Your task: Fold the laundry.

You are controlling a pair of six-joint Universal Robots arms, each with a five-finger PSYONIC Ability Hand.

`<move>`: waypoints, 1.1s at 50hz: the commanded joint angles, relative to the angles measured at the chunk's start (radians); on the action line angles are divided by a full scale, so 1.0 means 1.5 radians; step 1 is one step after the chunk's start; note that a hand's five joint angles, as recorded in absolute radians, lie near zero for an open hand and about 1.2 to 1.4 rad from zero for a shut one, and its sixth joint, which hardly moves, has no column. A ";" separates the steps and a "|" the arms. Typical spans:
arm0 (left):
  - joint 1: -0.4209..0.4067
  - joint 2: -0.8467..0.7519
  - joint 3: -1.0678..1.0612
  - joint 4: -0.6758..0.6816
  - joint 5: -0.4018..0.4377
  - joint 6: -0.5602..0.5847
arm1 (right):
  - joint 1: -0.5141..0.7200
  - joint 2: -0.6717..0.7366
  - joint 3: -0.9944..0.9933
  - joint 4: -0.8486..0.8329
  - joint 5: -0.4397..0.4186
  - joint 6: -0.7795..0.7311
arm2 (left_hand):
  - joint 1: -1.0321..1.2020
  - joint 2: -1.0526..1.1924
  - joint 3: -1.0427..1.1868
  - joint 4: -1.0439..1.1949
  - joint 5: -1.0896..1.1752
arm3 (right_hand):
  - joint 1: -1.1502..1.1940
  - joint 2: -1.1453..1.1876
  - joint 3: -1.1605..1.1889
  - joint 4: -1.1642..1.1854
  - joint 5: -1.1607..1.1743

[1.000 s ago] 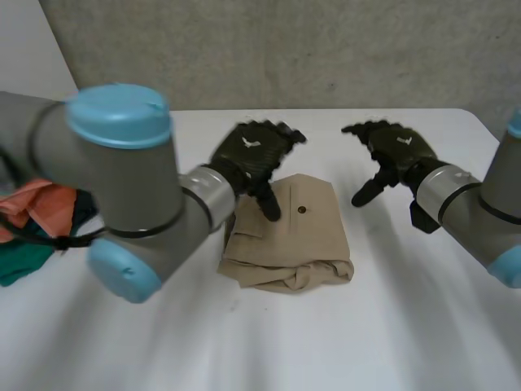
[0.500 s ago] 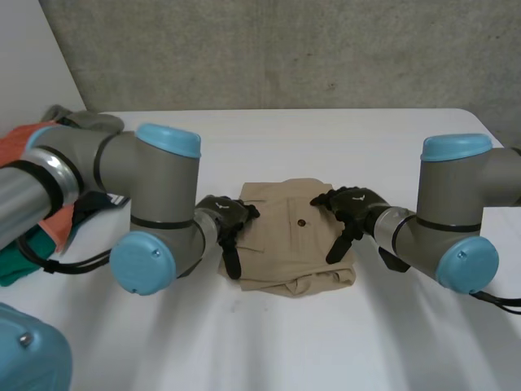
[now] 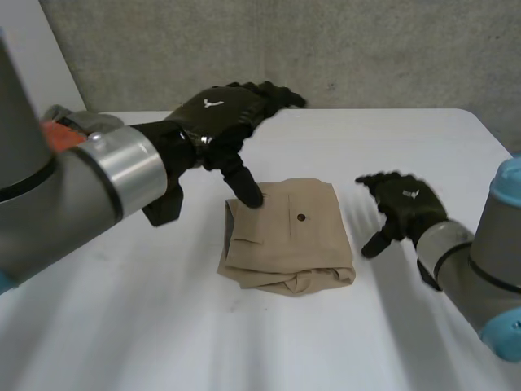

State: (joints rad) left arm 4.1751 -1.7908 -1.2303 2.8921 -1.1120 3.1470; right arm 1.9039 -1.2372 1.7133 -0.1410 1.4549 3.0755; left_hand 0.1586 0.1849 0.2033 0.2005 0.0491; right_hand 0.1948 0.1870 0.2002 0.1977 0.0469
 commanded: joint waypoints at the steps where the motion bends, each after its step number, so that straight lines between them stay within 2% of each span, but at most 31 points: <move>1: 0.000 0.075 -0.087 0.005 0.121 -0.017 | 0.001 0.042 0.023 -0.017 -0.084 0.090 | 0.011 -0.007 -0.019 -0.017 -0.033 | -0.014 -0.008 -0.017 -0.015 -0.031; 16: -0.015 0.069 -0.132 0.037 0.072 -0.014 | 0.053 0.164 -0.051 -0.041 -0.045 0.078 | 0.011 -0.007 -0.019 -0.017 -0.033 | -0.014 -0.008 -0.017 -0.015 -0.031; 17: -0.017 0.066 -0.133 0.037 0.068 -0.014 | 0.056 0.171 -0.059 -0.047 -0.038 0.078 | 0.011 -0.007 -0.019 -0.017 -0.033 | 0.023 0.028 0.019 0.021 0.005; 20: -0.018 0.064 -0.135 0.037 0.064 -0.013 | 0.058 0.180 -0.068 -0.058 -0.035 0.077 | 0.011 -0.007 -0.019 -0.017 -0.033 | 0.244 0.249 0.240 0.242 0.226; 21: -0.019 0.064 -0.135 0.037 0.063 -0.013 | 0.059 0.187 -0.076 -0.065 -0.039 0.077 | 0.011 -0.007 -0.019 -0.017 -0.033 | 0.472 0.477 0.468 0.470 0.454; 23: -0.018 0.063 -0.136 0.037 0.062 -0.014 | 0.058 0.190 -0.081 -0.068 -0.044 0.077 | 0.011 -0.007 -0.019 -0.017 -0.033 | 0.799 0.804 0.796 0.797 0.781; 27: -0.015 0.066 -0.136 0.039 0.061 -0.013 | 0.042 0.185 -0.088 -0.084 -0.042 0.079 | 0.011 -0.007 -0.019 -0.017 -0.033 | 0.801 0.806 0.797 0.799 0.783; 35: -0.004 0.076 -0.131 0.042 0.059 -0.016 | -0.049 0.199 -0.169 -0.109 -0.025 0.083 | 0.011 -0.007 -0.019 -0.017 -0.033 | 0.801 0.806 0.797 0.799 0.783; 39: -0.004 0.077 -0.123 0.045 0.058 -0.017 | -0.108 0.243 -0.258 -0.091 -0.012 0.095 | 0.011 -0.007 -0.019 -0.017 -0.033 | 0.801 0.806 0.797 0.799 0.783; 46: -0.008 0.081 -0.115 0.045 0.057 -0.026 | -0.206 0.351 -0.473 -0.035 0.043 0.117 | 0.011 -0.007 -0.019 -0.017 -0.033 | 0.801 0.806 0.797 0.799 0.783; 51: -0.012 0.081 -0.110 0.044 0.054 -0.027 | -0.262 0.454 -0.654 0.021 0.083 0.120 | 0.011 -0.007 -0.019 -0.017 -0.033 | 0.801 0.806 0.797 0.799 0.783; 55: -0.014 0.079 -0.110 0.044 0.051 -0.028 | -0.297 0.532 -0.779 0.054 0.091 0.114 | 0.011 -0.007 -0.019 -0.017 -0.033 | 0.801 0.806 0.797 0.799 0.783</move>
